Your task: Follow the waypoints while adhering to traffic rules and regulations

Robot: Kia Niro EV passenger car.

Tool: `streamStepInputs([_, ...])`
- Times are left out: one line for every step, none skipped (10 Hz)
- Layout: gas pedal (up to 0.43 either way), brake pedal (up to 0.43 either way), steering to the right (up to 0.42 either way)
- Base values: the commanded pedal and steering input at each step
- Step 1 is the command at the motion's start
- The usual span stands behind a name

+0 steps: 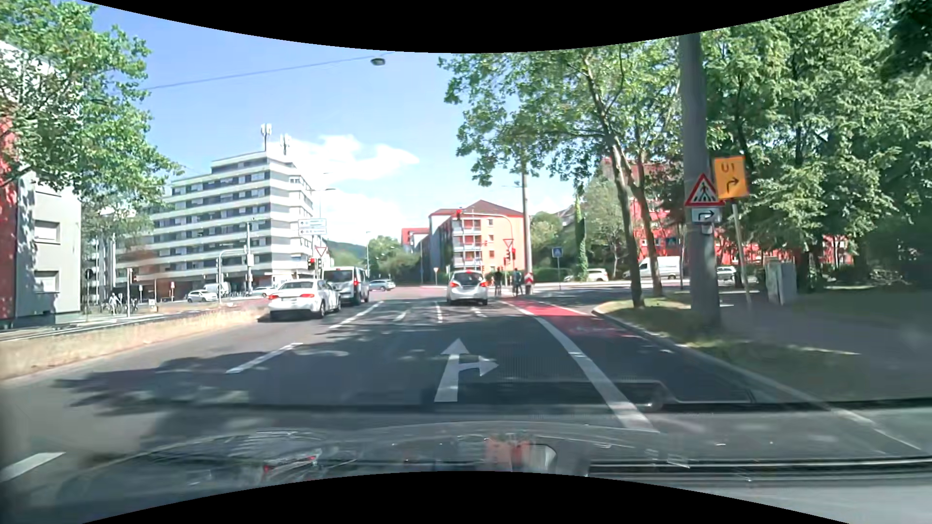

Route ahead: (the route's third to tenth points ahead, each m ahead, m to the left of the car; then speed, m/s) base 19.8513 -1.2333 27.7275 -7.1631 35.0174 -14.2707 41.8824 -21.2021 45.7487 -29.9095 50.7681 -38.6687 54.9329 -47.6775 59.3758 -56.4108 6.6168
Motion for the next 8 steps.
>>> streamStepInputs([0.000,0.110,-0.016])
streamStepInputs([0.000,0.116,-0.016])
streamStepInputs([0.000,0.122,-0.015])
streamStepInputs([0.000,0.128,-0.008])
streamStepInputs([0.000,0.134,0.000])
streamStepInputs([0.000,0.134,0.001])
streamStepInputs([0.000,0.140,0.001])
streamStepInputs([0.000,0.146,0.001])
